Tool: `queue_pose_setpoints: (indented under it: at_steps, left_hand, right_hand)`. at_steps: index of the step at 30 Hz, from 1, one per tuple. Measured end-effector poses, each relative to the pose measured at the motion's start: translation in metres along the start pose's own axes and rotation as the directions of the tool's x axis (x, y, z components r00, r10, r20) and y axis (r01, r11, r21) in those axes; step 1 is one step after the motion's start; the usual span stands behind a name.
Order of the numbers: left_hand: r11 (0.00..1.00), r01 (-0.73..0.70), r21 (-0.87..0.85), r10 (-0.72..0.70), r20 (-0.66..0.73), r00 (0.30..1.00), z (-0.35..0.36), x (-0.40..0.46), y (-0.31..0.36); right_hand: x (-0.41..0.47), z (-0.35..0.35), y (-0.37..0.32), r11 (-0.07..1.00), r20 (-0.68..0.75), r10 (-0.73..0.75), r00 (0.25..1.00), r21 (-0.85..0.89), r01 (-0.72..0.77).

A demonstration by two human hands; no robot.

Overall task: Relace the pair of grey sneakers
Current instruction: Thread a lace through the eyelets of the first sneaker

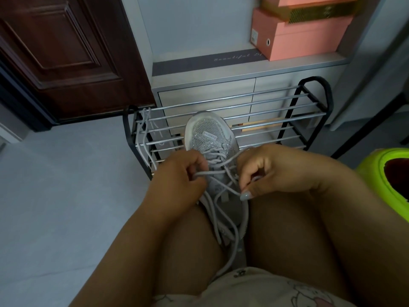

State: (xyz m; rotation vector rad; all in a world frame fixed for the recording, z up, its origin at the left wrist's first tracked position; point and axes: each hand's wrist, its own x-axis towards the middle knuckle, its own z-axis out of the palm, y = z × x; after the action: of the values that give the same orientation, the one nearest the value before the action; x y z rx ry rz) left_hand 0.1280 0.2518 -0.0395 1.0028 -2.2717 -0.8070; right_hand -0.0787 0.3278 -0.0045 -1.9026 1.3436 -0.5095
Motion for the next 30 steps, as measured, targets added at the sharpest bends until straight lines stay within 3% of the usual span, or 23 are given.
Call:
queue_pose_setpoints:
  at_steps: [3,9,11,13,15,18,23,27,28,29,30]
  left_hand:
    - [0.993,-0.061,0.099,0.055,0.054,0.997,0.002,0.001,0.001]
    - [0.964,-0.041,0.263,0.009,0.121,0.993,0.008,0.010,0.008]
    - [0.989,-0.016,0.149,-0.004,0.133,0.991,0.005,0.012,0.008]
    - [0.987,0.090,-0.130,-0.067,0.171,0.983,-0.001,0.010,0.010]
    - [0.864,0.223,-0.452,-0.116,0.253,0.960,-0.005,0.006,0.011]
    - [0.555,0.338,-0.760,-0.142,0.314,0.939,-0.006,0.002,0.007]
    - [0.453,0.342,-0.823,-0.147,0.309,0.939,-0.005,0.005,0.003]
    - [0.052,0.321,-0.946,-0.109,0.314,0.943,-0.022,0.004,-0.008]
    - [0.062,0.307,-0.950,-0.167,0.294,0.941,-0.024,0.005,-0.010]
    - [0.163,0.298,-0.940,-0.239,0.256,0.937,-0.024,0.006,-0.010]
    - [0.345,0.303,-0.888,-0.295,0.204,0.934,-0.023,0.007,-0.008]
  right_hand:
    - [-0.001,-0.001,-0.002,0.995,-0.042,0.036,0.998,0.090,-0.032]
    - [0.007,0.001,0.000,0.979,-0.301,0.183,0.936,0.139,-0.147]
    - [0.011,0.005,0.000,0.971,-0.340,0.223,0.913,0.162,-0.177]
    - [0.014,0.009,0.000,0.966,-0.349,0.247,0.904,0.158,-0.203]
    - [0.016,0.011,0.001,0.960,-0.349,0.271,0.897,0.165,-0.226]
    - [0.016,0.011,0.001,0.951,-0.355,0.295,0.887,0.195,-0.238]
    - [0.022,0.023,-0.005,0.937,-0.376,0.277,0.884,-0.099,-0.336]
    - [0.016,0.011,0.002,0.914,-0.455,0.331,0.827,-0.065,-0.401]
    - [0.015,0.009,0.003,0.913,-0.454,0.341,0.823,-0.050,-0.406]
    - [0.014,0.010,0.003,0.916,-0.446,0.338,0.829,-0.044,-0.398]
    - [0.015,0.011,0.002,0.921,-0.436,0.329,0.838,-0.045,-0.386]
